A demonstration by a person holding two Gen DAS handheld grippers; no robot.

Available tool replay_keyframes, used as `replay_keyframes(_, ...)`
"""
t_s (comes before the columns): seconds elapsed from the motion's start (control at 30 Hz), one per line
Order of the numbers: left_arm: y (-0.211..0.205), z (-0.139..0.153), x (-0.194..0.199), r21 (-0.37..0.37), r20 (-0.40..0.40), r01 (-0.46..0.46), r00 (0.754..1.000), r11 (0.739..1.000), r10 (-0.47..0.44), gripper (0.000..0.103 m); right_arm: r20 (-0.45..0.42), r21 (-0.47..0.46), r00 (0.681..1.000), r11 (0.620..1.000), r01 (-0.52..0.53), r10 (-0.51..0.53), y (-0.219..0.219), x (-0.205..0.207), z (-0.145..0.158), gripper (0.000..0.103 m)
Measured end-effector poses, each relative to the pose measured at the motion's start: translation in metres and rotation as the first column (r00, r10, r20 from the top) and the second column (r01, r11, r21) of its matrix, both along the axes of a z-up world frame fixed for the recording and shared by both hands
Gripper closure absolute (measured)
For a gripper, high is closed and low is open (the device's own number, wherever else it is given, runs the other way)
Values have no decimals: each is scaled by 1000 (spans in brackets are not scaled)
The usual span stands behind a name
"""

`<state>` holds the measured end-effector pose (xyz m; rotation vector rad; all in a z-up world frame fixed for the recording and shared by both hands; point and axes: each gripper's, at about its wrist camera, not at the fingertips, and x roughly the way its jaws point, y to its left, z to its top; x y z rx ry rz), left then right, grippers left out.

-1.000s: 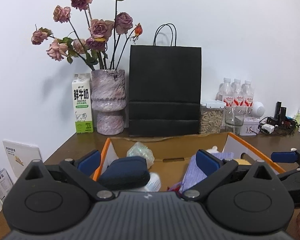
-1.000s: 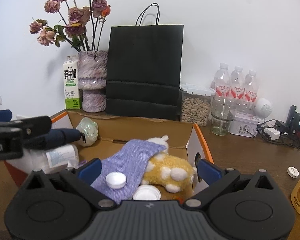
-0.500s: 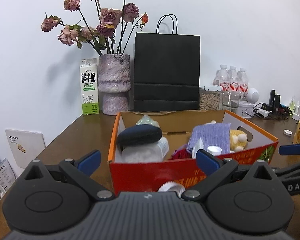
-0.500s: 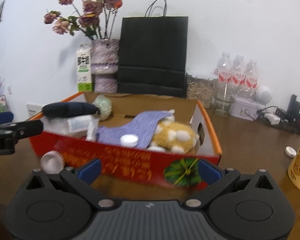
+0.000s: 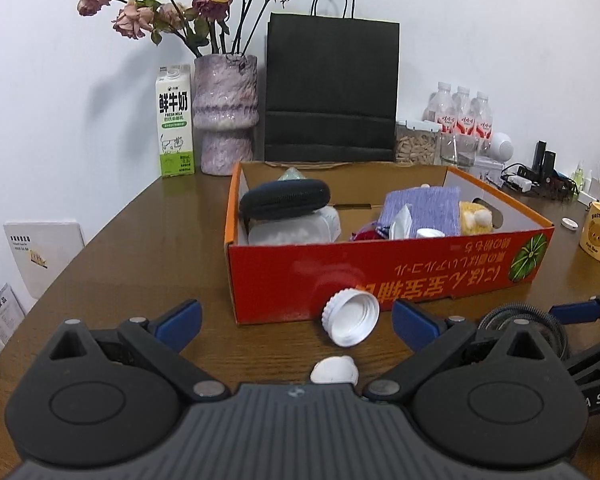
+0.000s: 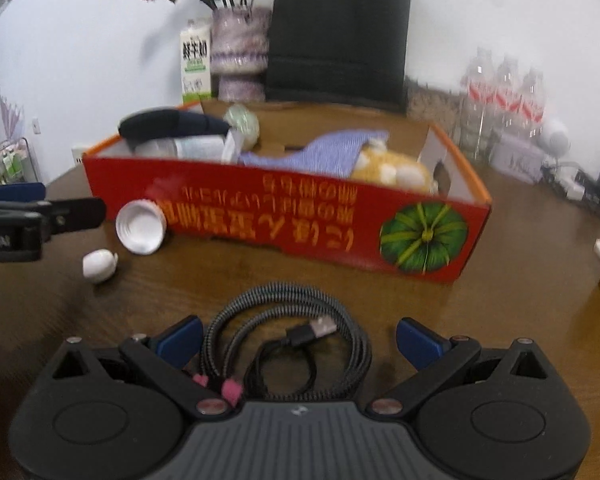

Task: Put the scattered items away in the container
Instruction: 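Withdraw both tools toward the white cap pieces and black braided cable, then grasp the flat white cap with the left gripper while the right grasps the black braided cable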

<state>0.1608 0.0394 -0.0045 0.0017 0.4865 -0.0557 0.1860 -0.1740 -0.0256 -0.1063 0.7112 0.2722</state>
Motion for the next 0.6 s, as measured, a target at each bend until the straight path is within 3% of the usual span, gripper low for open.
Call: replay_keyframes(0.6, 4, -9, -1, -19, -31, 5, 1000, 1000, -5, 0, 15, 26, 999, 999, 37, -37, -1, -3, -5, 0)
